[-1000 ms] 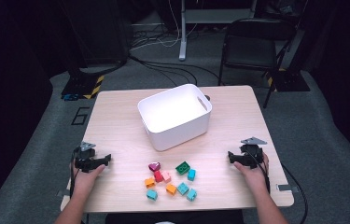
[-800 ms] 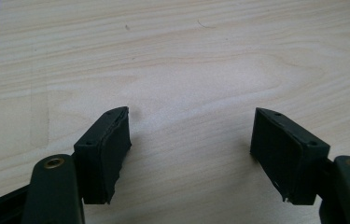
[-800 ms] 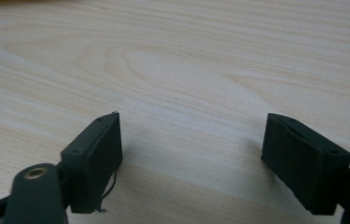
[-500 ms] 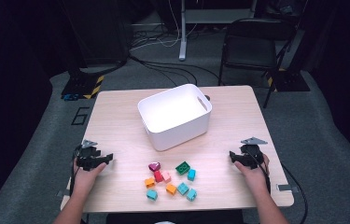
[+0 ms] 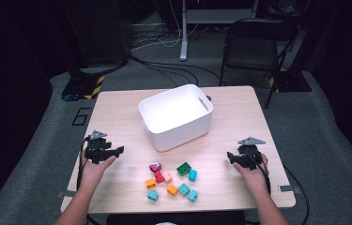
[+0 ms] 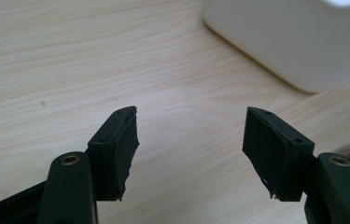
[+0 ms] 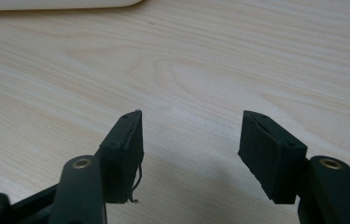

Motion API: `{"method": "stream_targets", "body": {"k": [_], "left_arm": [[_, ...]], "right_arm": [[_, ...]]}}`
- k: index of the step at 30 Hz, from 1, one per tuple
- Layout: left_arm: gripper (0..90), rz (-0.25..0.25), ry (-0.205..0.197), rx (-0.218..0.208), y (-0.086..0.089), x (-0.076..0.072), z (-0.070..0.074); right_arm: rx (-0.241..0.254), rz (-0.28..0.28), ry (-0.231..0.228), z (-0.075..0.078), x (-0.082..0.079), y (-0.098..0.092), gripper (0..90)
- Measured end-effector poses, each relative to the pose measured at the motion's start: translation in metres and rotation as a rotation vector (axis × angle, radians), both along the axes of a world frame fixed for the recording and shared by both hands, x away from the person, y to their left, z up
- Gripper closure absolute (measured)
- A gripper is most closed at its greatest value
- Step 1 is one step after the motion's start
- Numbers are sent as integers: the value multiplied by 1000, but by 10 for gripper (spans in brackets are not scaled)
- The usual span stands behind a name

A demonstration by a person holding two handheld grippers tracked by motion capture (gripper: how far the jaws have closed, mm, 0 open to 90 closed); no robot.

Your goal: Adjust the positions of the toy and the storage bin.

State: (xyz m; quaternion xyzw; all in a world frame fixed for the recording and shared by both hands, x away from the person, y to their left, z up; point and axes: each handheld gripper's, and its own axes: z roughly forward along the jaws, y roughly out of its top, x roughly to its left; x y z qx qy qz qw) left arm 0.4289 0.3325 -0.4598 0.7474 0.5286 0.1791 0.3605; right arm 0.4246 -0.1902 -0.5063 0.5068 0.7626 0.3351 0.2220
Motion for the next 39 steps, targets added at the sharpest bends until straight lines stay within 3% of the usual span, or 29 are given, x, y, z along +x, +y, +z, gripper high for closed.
{"method": "stream_targets", "body": {"k": [13,23,28,34,39], "left_arm": [[385,-90,-37,-1,-43,13,36],[389,-102,-73,-18,-62,22,65],[384,-110,-67,-11,-72,26,75],[384,-121,-65,-34,-82,33,82],[381,-132,-56,-42,-89,37,82]], "right_arm": [[-2,10,2,-3,-1,3,411],[12,3,1,-3,-1,2,412],[12,5,1,-3,-2,4,414],[12,5,-9,-2,-2,4,415],[16,2,-6,-3,-2,3,415]]}}
